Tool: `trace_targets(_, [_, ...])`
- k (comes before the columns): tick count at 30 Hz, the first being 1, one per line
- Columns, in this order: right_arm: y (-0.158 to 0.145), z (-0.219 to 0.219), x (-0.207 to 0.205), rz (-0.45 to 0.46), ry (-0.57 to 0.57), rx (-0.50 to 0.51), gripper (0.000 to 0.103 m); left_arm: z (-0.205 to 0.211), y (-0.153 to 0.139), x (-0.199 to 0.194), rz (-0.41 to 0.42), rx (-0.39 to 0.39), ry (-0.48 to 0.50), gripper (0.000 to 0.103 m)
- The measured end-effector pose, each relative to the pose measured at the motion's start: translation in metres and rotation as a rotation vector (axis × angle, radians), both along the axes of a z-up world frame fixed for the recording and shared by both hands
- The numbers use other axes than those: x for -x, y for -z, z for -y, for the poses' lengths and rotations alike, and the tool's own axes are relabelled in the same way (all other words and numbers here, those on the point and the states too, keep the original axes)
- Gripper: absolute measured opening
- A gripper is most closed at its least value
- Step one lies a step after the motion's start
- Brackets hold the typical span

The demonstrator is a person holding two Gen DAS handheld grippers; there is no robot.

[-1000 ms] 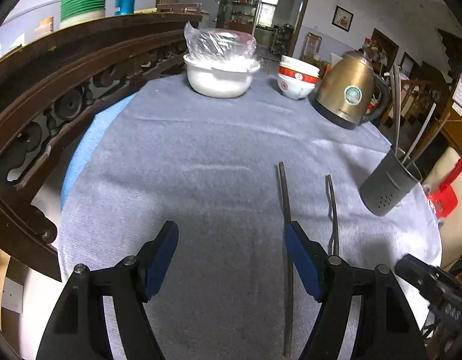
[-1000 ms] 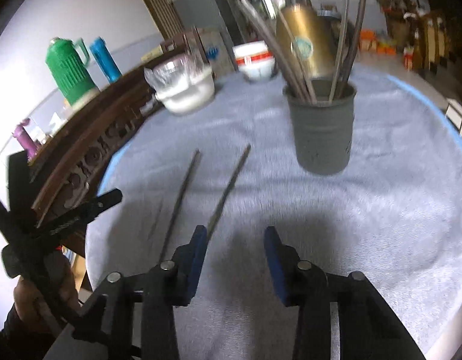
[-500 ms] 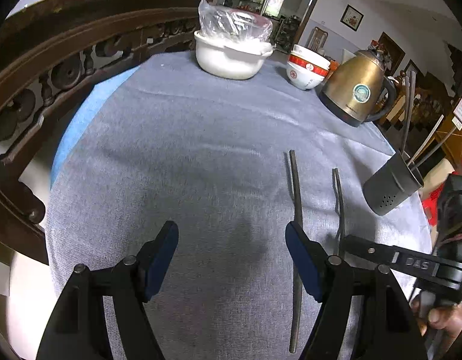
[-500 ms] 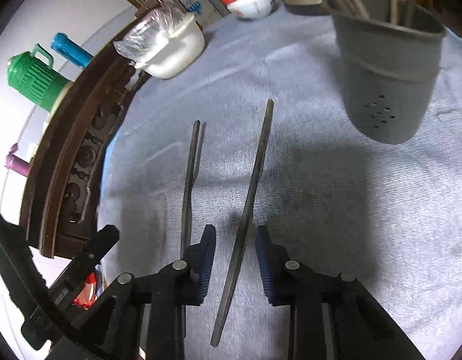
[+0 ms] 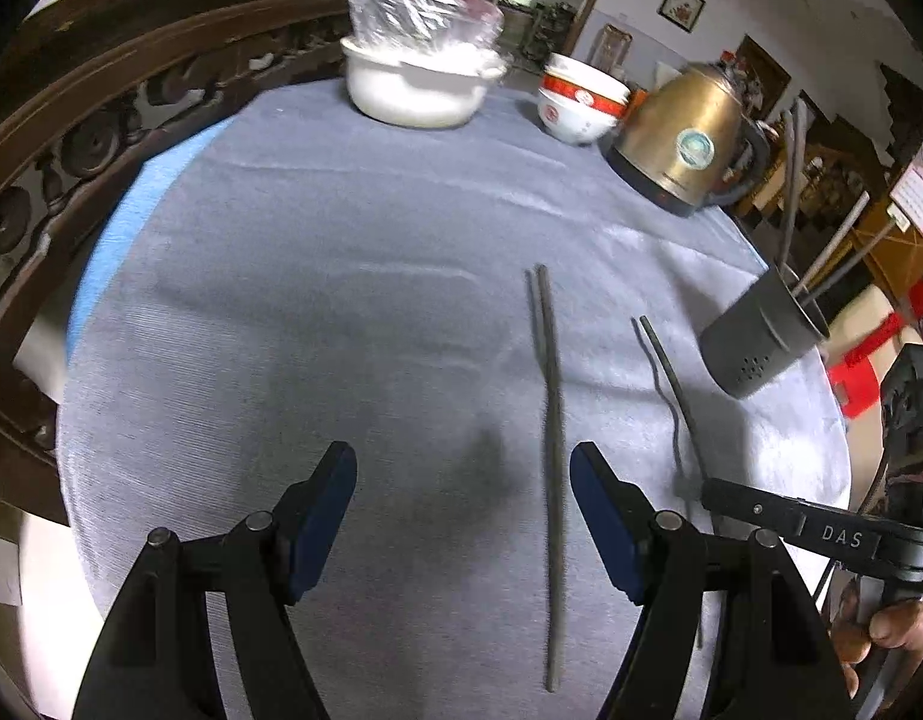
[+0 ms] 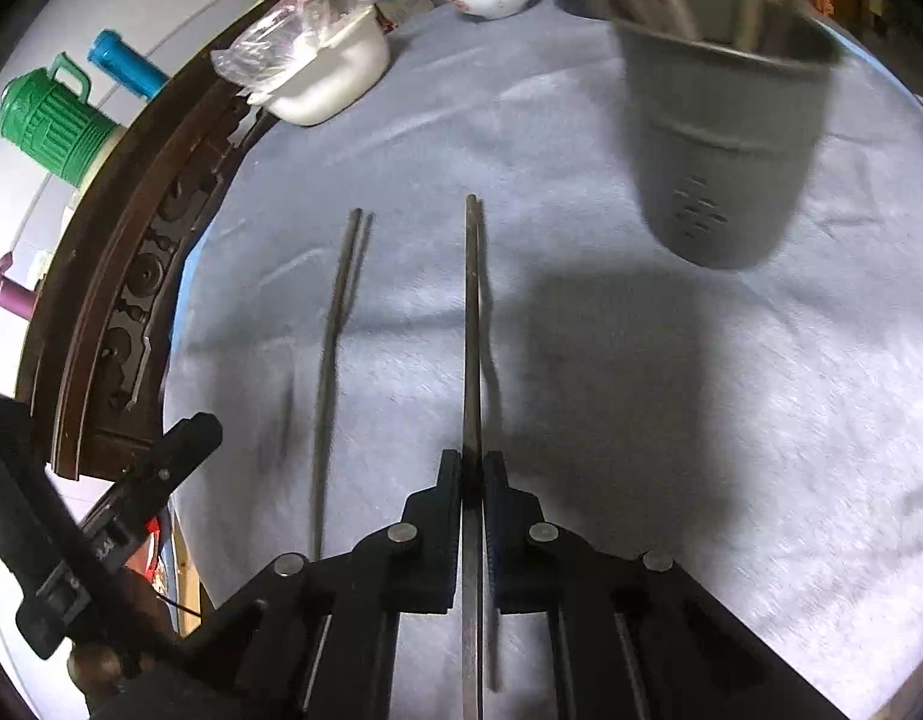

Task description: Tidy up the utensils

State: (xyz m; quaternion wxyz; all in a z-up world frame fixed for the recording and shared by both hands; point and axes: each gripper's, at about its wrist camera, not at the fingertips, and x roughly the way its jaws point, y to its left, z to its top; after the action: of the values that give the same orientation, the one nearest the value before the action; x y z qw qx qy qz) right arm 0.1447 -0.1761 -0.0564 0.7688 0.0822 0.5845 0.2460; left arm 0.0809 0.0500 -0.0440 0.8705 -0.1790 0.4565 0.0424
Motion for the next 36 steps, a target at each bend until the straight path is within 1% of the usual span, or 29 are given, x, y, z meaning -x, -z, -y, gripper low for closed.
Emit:
trace_targets(2, [0.001,0.006,0.002,-0.009,-0.002,0.009,0.009,0.01,0.0,-0.004,-0.017,-0.01,0.032,0.074])
trace_targets(3, [0.003,0.006,0.003,-0.02,-0.011,0.011,0.011,0.019,-0.001,-0.007,-0.03,-0.029,0.057,0.074])
trace_targets(7, [0.008,0.01,0.01,-0.03,-0.023,-0.018,0.013,0.039,0.002,-0.017,-0.061,-0.08,0.109,0.074])
trace_targets(9, [0.009,0.016,0.013,-0.017,-0.006,-0.027,0.018,0.044,0.006,-0.022,-0.095,-0.105,0.113,0.074])
trace_targets(10, [0.009,0.018,0.013,-0.013,0.003,-0.032,0.019,0.045,0.009,-0.023,-0.116,-0.119,0.118,0.072])
trace_targets(11, [0.009,0.023,0.015,-0.009,0.014,-0.045,0.02,0.047,0.013,-0.025,-0.136,-0.132,0.123,0.067])
trace_targets(12, [0.008,0.029,0.016,-0.008,0.022,-0.058,0.02,0.05,0.017,-0.026,-0.162,-0.142,0.133,0.05])
trace_targets(13, [0.008,0.032,0.016,-0.009,0.025,-0.065,0.02,0.053,0.022,-0.029,-0.197,-0.15,0.148,0.031])
trace_targets(14, [0.008,0.035,0.015,-0.007,0.029,-0.071,0.02,0.053,0.027,-0.029,-0.222,-0.15,0.157,0.023])
trace_targets(15, [0.008,0.036,0.014,-0.006,0.034,-0.075,0.02,0.054,0.026,-0.027,-0.212,-0.168,0.148,0.014])
trace_targets(16, [0.009,0.04,0.014,-0.007,0.042,-0.083,0.02,0.053,0.027,-0.028,-0.231,-0.153,0.151,0.006])
trace_targets(21, [0.013,0.041,0.008,-0.014,0.042,-0.106,0.02,0.044,0.025,-0.018,-0.257,-0.106,0.154,0.005])
trace_targets(23, [0.012,0.038,0.006,-0.009,0.032,-0.108,0.02,0.042,0.024,-0.01,-0.272,-0.071,0.16,0.005])
trace_targets(26, [0.007,0.03,0.001,0.004,0.017,-0.106,0.02,0.041,0.023,-0.003,-0.28,-0.041,0.167,0.006])
trace_targets(27, [0.005,0.028,-0.002,0.01,0.015,-0.103,0.02,0.04,0.021,-0.002,-0.277,-0.016,0.172,0.009])
trace_targets(29, [-0.001,0.026,-0.005,0.026,0.009,-0.102,0.02,0.035,0.015,-0.002,-0.275,0.013,0.175,0.026])
trace_targets(30, [-0.003,0.024,-0.008,0.031,0.008,-0.098,0.02,0.031,0.009,-0.003,-0.262,0.028,0.175,0.041])
trace_targets(31, [-0.005,0.023,-0.011,0.033,0.01,-0.093,0.02,0.027,0.003,-0.006,-0.24,0.034,0.171,0.047])
trace_targets(33, [-0.008,0.019,-0.019,0.031,0.009,-0.071,0.02,0.022,-0.009,-0.015,-0.214,0.01,0.16,0.047])
trace_targets(36, [-0.009,0.016,-0.029,0.015,-0.017,-0.034,0.02,0.014,-0.013,-0.035,-0.211,-0.022,0.149,0.047])
